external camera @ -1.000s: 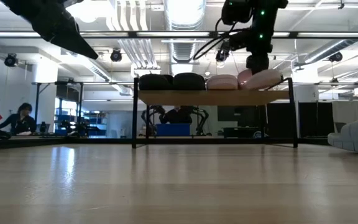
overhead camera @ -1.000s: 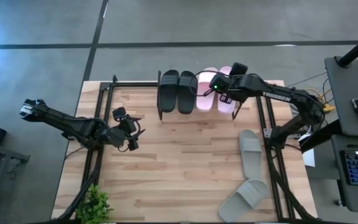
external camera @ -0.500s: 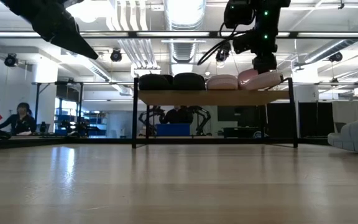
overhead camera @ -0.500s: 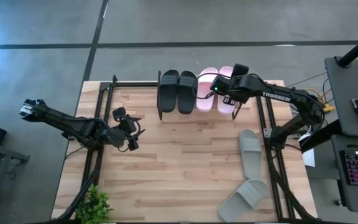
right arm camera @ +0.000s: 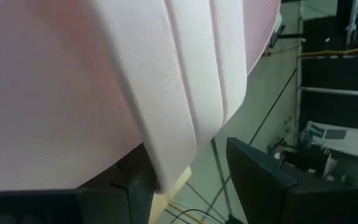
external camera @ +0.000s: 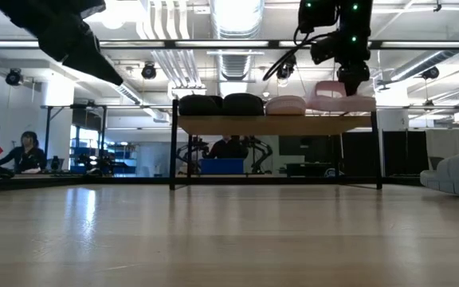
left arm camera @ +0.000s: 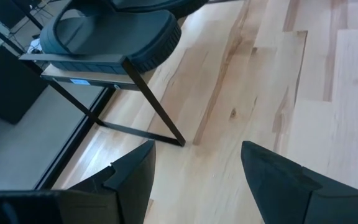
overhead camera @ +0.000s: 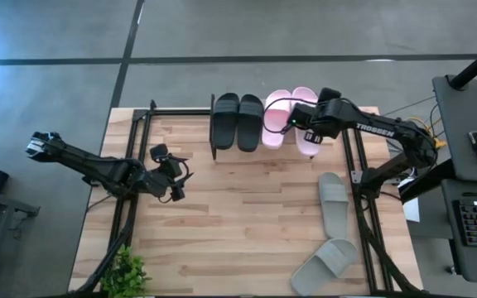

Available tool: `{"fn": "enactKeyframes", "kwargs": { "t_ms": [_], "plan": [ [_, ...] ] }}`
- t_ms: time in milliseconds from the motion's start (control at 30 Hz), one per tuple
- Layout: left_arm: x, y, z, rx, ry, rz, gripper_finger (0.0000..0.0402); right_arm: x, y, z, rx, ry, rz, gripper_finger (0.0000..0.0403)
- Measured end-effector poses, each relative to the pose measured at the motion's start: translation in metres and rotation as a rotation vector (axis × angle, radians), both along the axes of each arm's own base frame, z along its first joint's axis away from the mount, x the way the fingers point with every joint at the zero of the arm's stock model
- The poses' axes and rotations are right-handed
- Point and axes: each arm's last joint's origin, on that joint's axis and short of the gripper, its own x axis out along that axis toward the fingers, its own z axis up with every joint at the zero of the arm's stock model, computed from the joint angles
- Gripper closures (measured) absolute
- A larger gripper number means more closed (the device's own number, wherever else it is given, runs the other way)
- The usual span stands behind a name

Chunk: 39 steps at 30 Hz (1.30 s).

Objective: Pick and place slides into the shelf
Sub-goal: Put the pink slide on the shelf

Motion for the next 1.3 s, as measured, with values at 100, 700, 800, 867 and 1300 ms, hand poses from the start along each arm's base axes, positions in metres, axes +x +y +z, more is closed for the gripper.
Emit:
{"fn": "enactKeyframes", "kwargs": {
  "t_ms": [100, 700, 800, 867, 1300],
  "plan": [
    [0.000, 0.000, -0.001, -0.001, 0.000, 0.000, 0.0178, -0.001, 0.002, 0.002, 0.009, -0.020, 0.001, 0.0220],
    [0.001, -0.001, 0.002, -0.010, -0.026, 0.000, 0.0178, 0.009, -0.025, -0.001, -0.007, -0.122, 0.001, 0.0220],
    [0.002, -0.001, 0.003, -0.029, -0.044, 0.011, 0.0178, 0.007, -0.022, -0.002, 0.005, -0.127, -0.024, 0.0220],
    [0.002, -0.001, 0.003, -0.029, -0.042, 0.012, 0.0178, 0.005, -0.021, 0.000, 0.003, -0.144, -0.041, 0.0220],
    [0.002, -0.001, 0.003, -0.029, -0.041, 0.011, 0.0178, -0.003, -0.005, 0.015, 0.048, -0.196, -0.077, 0.0220]
  ]
}}
